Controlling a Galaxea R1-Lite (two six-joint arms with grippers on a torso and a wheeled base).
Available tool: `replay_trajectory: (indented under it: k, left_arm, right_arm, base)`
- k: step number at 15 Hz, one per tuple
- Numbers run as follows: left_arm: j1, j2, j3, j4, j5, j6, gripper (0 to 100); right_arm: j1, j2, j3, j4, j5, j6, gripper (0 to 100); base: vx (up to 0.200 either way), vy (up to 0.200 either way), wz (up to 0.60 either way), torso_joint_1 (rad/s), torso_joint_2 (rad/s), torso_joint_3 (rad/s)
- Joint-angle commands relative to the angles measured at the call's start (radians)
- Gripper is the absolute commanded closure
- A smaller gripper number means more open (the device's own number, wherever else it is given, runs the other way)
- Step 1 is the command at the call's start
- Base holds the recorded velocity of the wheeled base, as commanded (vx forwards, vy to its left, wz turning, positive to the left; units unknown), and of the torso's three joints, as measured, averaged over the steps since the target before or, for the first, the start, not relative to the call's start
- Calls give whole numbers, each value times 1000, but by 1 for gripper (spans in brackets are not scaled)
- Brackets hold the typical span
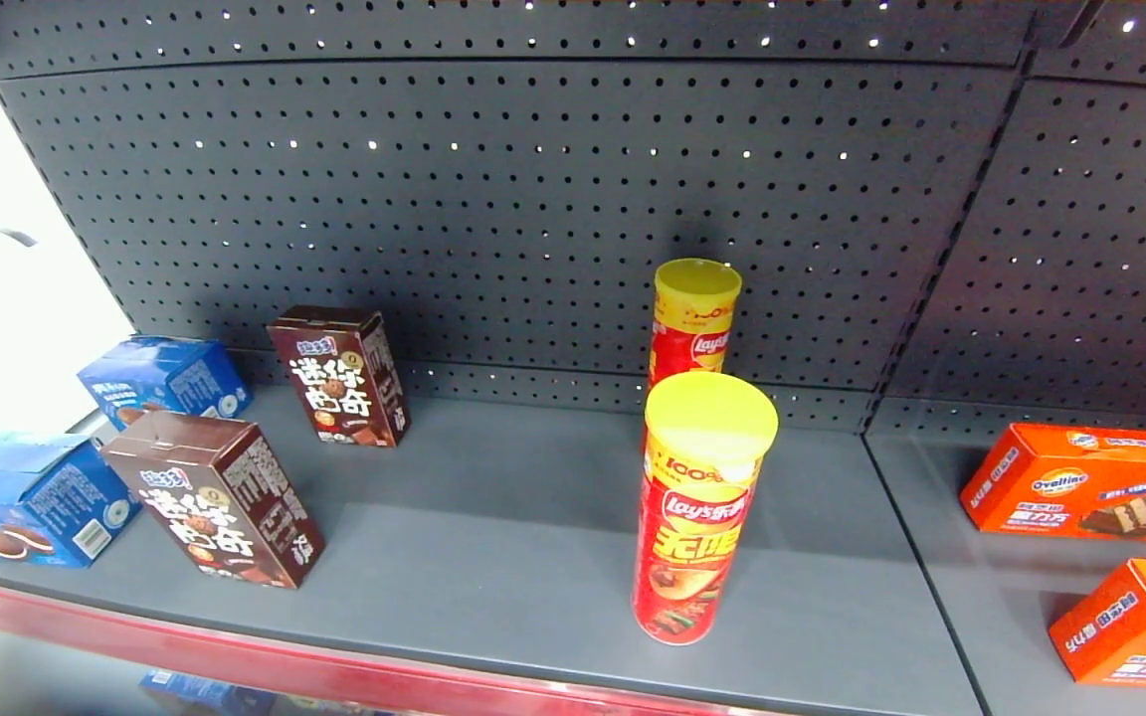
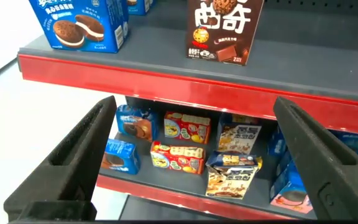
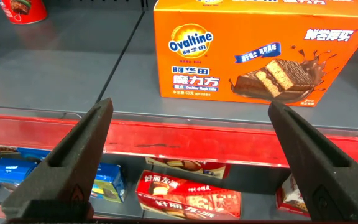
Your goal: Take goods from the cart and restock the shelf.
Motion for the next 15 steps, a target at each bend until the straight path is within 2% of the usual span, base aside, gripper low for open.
replay_trajectory:
  k: [1,15]
  left_arm:
    - [1,2,0,0,0,0,0]
    - [1,3,0,0,-1,3,0]
  right_arm:
    - [0,1,0,-1,0,1,0]
    - [0,1,0,-1,1,1,0]
  base:
    - [0,0,0,0,0,0]
    - [0,0,0,0,0,0]
